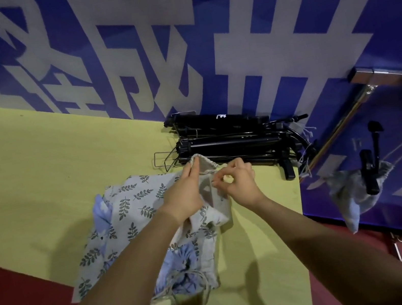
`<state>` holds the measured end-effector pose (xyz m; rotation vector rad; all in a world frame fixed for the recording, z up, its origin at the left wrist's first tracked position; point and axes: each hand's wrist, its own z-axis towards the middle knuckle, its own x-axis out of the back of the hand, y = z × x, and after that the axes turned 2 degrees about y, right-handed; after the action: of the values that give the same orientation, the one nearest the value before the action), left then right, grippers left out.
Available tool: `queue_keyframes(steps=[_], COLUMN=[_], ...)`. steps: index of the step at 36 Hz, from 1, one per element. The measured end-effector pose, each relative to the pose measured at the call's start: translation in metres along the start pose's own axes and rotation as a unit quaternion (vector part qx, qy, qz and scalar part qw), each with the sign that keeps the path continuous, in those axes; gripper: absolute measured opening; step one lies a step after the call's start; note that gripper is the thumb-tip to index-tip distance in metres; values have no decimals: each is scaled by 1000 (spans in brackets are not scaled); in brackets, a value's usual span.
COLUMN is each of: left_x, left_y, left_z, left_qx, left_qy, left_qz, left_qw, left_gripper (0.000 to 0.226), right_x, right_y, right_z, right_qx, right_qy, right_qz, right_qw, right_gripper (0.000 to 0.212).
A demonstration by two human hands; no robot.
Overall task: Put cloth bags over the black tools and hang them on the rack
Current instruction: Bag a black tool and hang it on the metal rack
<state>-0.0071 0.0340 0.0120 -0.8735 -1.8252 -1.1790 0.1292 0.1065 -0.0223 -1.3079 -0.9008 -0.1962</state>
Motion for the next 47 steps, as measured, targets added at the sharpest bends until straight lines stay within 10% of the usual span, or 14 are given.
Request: queue_keyframes(steps=[22, 47], left_x=[28, 10], left_y=[9, 11], left_z=[21, 95], left_qx=[13, 143], left_qy=[114, 130], left_qz=[-61, -25], left_qw=[991, 981], left_gripper=[56, 33], right_x=[21, 18], right_y=[-26, 3], right_z=[48, 156], right_qx=[43, 175], right_qy=[44, -142], right_qz=[-112, -377], right_qw=[992, 898], right_gripper=[19, 51])
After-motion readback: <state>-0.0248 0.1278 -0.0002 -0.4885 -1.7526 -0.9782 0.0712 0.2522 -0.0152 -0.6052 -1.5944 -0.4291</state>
